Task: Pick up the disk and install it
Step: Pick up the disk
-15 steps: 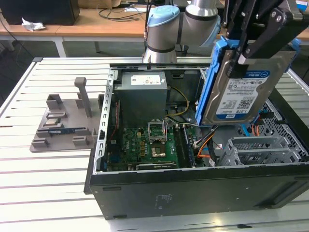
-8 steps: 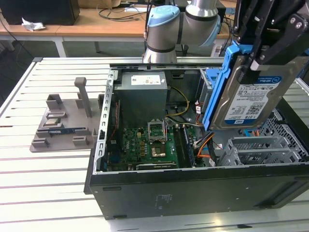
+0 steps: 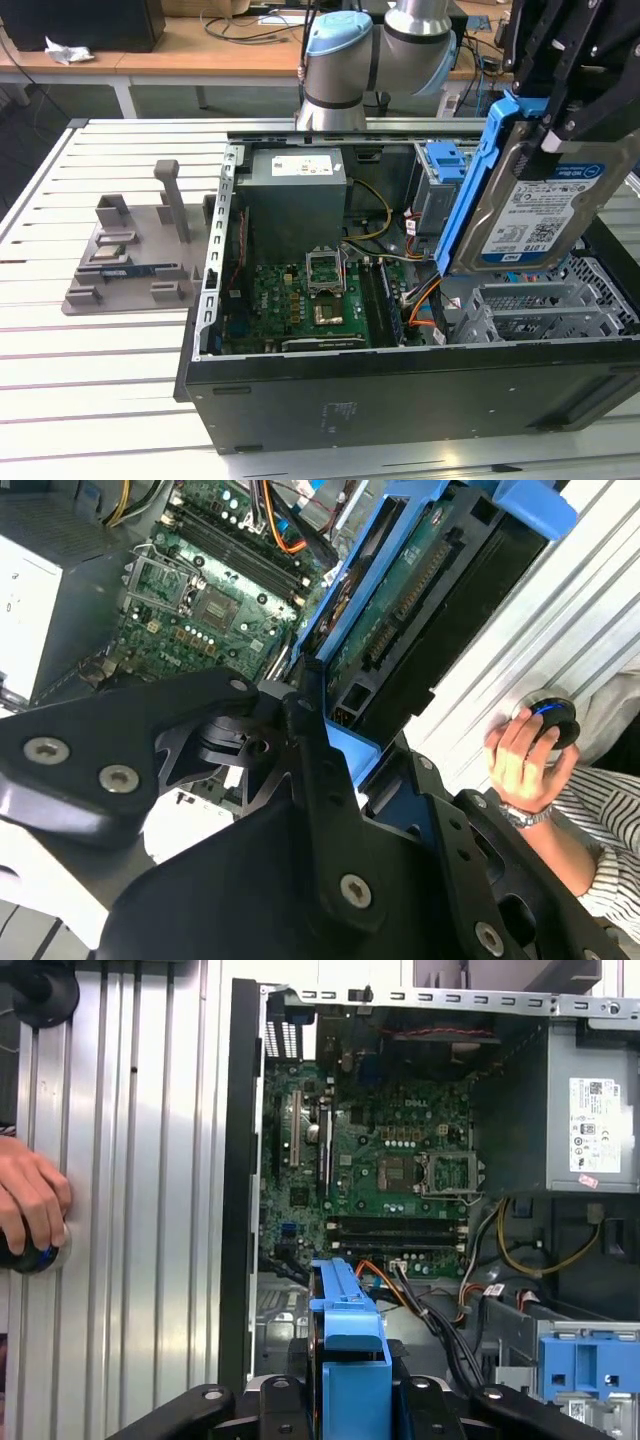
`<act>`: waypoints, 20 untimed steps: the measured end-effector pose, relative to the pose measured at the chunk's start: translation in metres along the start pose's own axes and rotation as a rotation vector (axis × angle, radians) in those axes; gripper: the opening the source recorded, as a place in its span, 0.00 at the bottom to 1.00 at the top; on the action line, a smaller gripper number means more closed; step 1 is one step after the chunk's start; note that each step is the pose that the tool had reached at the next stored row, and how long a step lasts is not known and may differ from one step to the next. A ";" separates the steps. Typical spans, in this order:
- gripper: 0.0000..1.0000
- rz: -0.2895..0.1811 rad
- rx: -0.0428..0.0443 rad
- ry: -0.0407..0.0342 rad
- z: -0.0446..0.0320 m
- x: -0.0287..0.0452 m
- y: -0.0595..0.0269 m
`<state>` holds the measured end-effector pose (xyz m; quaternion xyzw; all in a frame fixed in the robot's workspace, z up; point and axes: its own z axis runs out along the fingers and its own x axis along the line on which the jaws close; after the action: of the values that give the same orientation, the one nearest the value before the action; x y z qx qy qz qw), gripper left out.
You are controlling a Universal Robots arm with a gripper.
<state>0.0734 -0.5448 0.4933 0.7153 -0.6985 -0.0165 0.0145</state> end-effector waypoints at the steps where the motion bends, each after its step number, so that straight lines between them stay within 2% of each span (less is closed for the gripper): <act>1: 0.37 0.000 -0.0003 0.0000 0.0000 0.0008 -0.0038; 10: 0.37 0.000 -0.0030 0.0000 0.0005 0.0049 -0.0237; 13: 0.37 0.002 -0.0038 -0.0005 0.0025 0.0055 -0.0329; 20: 0.37 0.087 -0.0035 -0.0045 0.0088 0.0056 -0.0373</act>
<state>0.1104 -0.5495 0.4828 0.6840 -0.7291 -0.0187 0.0149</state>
